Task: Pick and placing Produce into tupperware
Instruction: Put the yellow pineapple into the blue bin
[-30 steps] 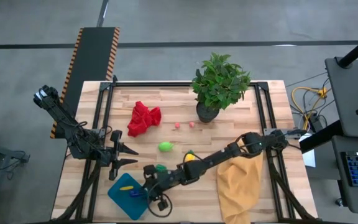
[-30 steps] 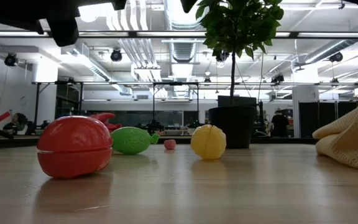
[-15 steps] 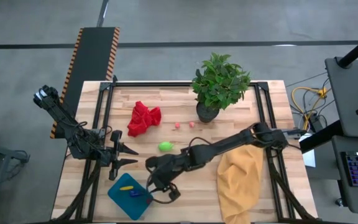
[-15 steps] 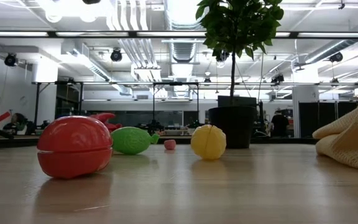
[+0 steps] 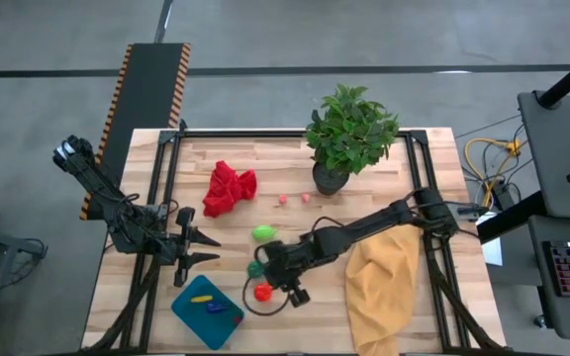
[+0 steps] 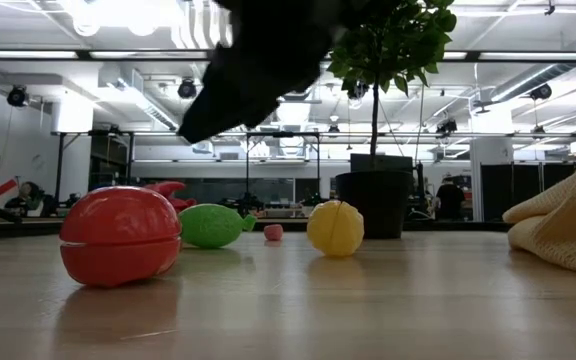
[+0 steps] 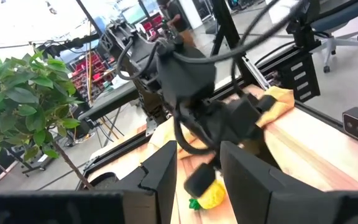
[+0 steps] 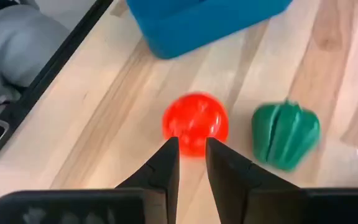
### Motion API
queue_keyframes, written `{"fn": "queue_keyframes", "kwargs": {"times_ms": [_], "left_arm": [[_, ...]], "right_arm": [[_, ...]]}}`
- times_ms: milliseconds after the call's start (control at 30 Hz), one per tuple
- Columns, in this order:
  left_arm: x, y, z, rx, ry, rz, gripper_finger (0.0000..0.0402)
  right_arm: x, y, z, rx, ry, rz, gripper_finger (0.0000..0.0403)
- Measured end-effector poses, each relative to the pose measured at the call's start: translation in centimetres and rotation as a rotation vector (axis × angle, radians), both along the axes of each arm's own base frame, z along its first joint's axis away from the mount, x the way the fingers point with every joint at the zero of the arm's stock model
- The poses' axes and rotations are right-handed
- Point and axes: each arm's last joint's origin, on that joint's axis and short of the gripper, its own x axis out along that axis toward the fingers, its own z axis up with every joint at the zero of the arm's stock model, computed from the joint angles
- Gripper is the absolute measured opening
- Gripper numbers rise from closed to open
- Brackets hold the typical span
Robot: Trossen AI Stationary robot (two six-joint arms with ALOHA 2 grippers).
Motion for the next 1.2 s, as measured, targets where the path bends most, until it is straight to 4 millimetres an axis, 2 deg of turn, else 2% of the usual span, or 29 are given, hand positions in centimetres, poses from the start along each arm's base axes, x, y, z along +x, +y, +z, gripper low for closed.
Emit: {"fn": "queue_keyframes", "kwargs": {"times_ms": [67, 233, 400, 467, 533, 600, 800, 900, 1000, 1100, 1200], "left_arm": [[0.0, 0.0, 0.0, 0.000, 0.000, 0.000, 0.0109], [0.0, 0.0, 0.0, 0.000, 0.000, 0.000, 0.0109], [0.0, 0.0, 0.0, 0.004, 0.000, 0.000, 0.0109], [0.0, 0.0, 0.0, 0.007, -0.001, 0.000, 0.0109], [0.0, 0.0, 0.0, 0.008, 0.000, 0.000, 0.0109], [0.0, 0.0, 0.0, 0.007, -0.002, 0.000, 0.0109], [0.0, 0.0, 0.0, 0.008, -0.002, -0.001, 0.0109], [0.0, 0.0, 0.0, 0.009, -0.001, 0.000, 0.0109], [0.0, 0.0, 0.0, 0.008, -0.001, 0.000, 0.0109], [0.0, 0.0, 0.0, 0.007, -0.002, 0.000, 0.0109], [0.0, 0.0, 0.0, 0.008, -0.002, 0.000, 0.0109]], "right_arm": [[-1.2, -0.4, 1.2, -0.012, -0.020, -0.012, 0.0066], [-5.1, -1.9, 6.2, -0.092, -0.163, -0.072, 0.0063], [-9.5, -3.5, 10.8, -0.102, -0.438, -0.123, 0.0063], [-11.2, -4.1, 11.6, -0.089, -0.557, -0.148, 0.0063], [-12.8, -4.7, 11.6, -0.068, -0.653, -0.181, 0.0063], [-14.1, -5.1, 10.8, -0.047, -0.731, -0.210, 0.0063], [-16.1, -6.1, 6.0, -0.002, -0.852, -0.363, 0.0063], [-15.8, -6.2, 4.2, -0.002, -0.928, -0.415, 0.0063], [-14.8, -6.0, 3.6, -0.072, -1.048, -0.439, 0.0063], [-13.5, -5.7, 4.0, -0.208, -1.169, -0.490, 0.0063], [-12.1, -5.5, 5.0, -0.424, -1.218, -0.585, 0.0063]]}}
